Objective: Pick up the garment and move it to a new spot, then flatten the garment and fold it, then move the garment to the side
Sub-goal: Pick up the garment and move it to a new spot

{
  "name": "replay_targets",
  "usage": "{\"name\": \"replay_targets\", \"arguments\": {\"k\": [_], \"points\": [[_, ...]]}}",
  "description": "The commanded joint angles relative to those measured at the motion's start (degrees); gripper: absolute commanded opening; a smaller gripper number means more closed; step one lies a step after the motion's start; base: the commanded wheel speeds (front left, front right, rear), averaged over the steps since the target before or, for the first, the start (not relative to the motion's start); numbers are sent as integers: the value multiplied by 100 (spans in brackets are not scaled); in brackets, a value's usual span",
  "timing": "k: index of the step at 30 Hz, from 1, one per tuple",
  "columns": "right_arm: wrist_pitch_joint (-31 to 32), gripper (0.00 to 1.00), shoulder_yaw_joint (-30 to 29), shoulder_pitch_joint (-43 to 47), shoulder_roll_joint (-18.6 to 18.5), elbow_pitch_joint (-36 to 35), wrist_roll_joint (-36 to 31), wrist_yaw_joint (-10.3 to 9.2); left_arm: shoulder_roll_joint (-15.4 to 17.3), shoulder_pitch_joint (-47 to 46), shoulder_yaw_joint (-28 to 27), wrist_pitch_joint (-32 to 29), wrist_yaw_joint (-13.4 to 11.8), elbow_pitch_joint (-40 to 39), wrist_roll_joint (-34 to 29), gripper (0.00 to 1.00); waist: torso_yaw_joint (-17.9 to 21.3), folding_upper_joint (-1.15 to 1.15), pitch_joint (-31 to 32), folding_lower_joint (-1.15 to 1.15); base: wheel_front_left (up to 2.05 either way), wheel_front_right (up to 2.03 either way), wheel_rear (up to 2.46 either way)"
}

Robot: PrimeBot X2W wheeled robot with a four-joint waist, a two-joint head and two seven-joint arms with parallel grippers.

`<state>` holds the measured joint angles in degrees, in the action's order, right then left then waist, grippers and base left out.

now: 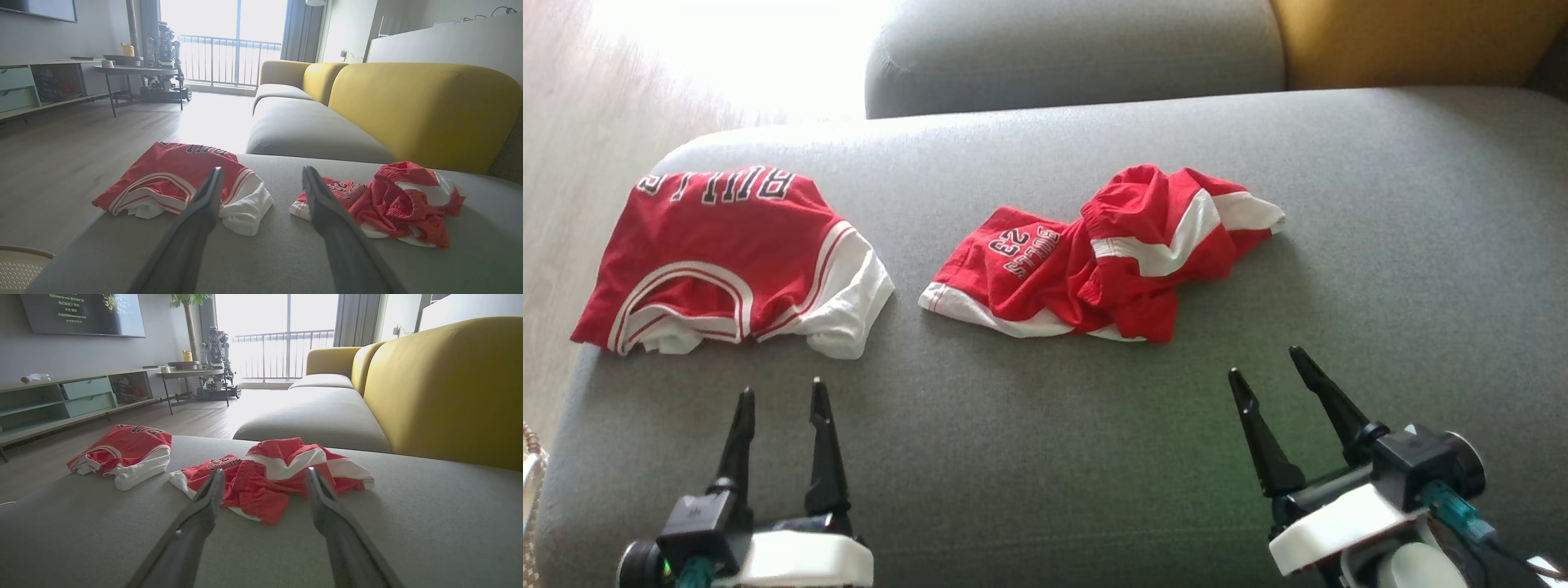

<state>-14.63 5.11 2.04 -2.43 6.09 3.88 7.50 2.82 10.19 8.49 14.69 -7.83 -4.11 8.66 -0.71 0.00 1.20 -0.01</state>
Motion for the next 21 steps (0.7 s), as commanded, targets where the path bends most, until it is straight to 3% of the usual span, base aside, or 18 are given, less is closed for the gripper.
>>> {"name": "replay_targets", "arguments": {"k": [1, 21], "points": [[-37, 100, 103, -124, -44, -144, -56, -1, 7, -142, -197, 30, -22, -167, -55, 100, 3, 0, 18, 1, 0, 0, 0], [-37, 100, 106, -164, -44, -157, -31, -1, 6, -193, -26, 30, -135, 81, 98, 100, 22, 0, -16, 1, 0, 0, 0]]}}
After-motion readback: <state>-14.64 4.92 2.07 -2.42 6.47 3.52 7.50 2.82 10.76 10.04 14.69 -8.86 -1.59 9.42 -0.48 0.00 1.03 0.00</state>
